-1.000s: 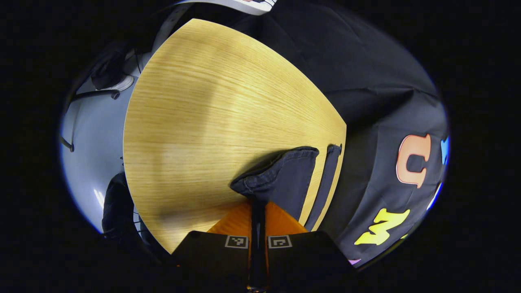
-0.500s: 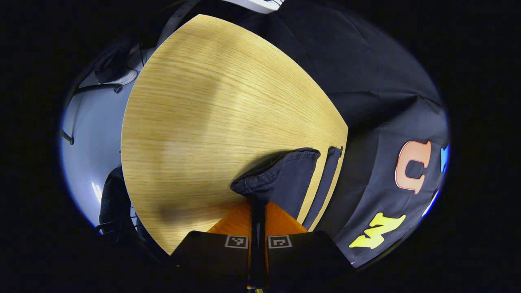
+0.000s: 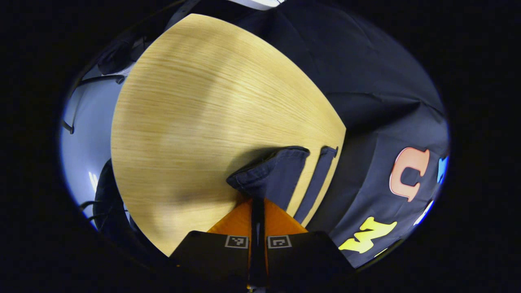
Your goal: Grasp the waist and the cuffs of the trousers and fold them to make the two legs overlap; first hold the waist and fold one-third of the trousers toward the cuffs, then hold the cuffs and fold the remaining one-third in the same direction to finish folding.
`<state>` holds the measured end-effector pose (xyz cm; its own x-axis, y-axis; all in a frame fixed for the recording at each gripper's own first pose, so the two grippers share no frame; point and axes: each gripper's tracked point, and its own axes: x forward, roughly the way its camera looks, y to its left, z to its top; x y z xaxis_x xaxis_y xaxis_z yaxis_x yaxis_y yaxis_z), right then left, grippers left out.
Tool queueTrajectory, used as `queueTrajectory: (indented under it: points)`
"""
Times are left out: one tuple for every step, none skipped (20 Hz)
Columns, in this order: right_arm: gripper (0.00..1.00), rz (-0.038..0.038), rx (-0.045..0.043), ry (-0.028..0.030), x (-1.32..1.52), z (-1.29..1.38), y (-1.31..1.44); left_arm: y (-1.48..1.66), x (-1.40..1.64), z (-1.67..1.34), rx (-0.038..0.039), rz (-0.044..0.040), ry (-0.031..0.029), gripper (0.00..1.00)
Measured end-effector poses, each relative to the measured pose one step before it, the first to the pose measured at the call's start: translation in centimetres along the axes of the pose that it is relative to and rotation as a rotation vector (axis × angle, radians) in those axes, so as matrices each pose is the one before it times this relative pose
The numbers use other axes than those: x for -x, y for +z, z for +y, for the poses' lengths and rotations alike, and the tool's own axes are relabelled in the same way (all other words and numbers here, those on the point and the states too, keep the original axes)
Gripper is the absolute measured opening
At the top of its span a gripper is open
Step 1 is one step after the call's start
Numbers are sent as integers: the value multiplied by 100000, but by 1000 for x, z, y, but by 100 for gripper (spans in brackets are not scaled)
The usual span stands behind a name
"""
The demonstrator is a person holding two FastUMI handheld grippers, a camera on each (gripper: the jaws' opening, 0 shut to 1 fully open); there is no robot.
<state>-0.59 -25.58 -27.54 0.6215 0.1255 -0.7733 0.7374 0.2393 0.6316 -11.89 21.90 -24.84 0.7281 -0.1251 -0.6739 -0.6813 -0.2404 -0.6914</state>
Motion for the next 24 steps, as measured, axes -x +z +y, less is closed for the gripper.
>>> queueTrajectory:
  points:
    - [0,-456,1267,2538,315,1586,-43,-369,137,-1822,157,753,-2791,3]
    - [0,-8,603,3283,128,1760,-31,-253,86,-1883,486,564,-3281,4]
    - [0,390,255,2891,-44,1769,-32,-309,95,-2094,-312,650,-2835,4]
    - [0,915,281,2681,-81,1704,-102,-172,-154,-1752,-1422,275,-2250,4]
    - [0,1100,344,1353,-345,1361,-6,-172,-468,-1690,-1908,321,-1557,4]
    - [0,274,331,1454,-474,1324,109,-202,-878,-1643,-2561,-22,-518,3]
    - [0,130,499,2323,-690,1561,86,-163,-713,-1541,-2034,18,-607,3]
    - [0,177,490,2502,-751,1502,110,74,-585,-1631,-425,-245,-601,3]
    - [0,-308,573,1682,-761,1347,291,223,-958,-1524,1004,-717,-430,3]
    - [0,-111,796,1270,-927,1074,333,375,-1016,-1157,818,-1193,741,3]
    - [0,-373,495,1255,-831,1041,233,374,-1135,-722,477,-1589,1900,4]
    - [0,-190,274,1551,-964,1019,243,303,-979,-423,259,-1465,2470,4]
    - [0,-164,594,1114,-1244,939,78,391,-1097,-483,470,-1721,2465,3]
    - [0,-203,713,339,-1174,515,199,327,-1303,-730,979,-1132,1920,3]
    - [0,-745,819,160,-1169,351,443,161,-1118,-696,1003,104,1329,4]
    - [0,-709,177,-149,-1076,132,489,-129,-1275,-933,1096,130,808,3]
    - [0,-113,-661,237,-992,96,275,93,-1324,-330,264,-571,1845,3]
    - [0,-281,-854,-31,-1056,-77,185,93,-1489,-235,-656,-673,1828,3]
    - [0,153,-337,-302,-1281,-68,-90,57,-1380,-410,-1325,-386,1463,3]
    - [0,95,371,-925,-1252,-379,-23,21,-1314,-453,-1768,-223,1101,3]
    - [0,-231,576,-1346,-1348,-607,-75,8,-1502,-395,-2178,-176,1518,4]
    - [0,-90,-172,-988,-1419,-577,40,-12,-1705,-367,-2602,106,973,3]
    - [0,-585,185,-1417,-1332,-283,7,35,-1640,-474,-2873,-634,986,3]
    - [0,-151,769,-1900,-1386,-592,-26,-101,-1751,-333,-2065,-112,624,3]
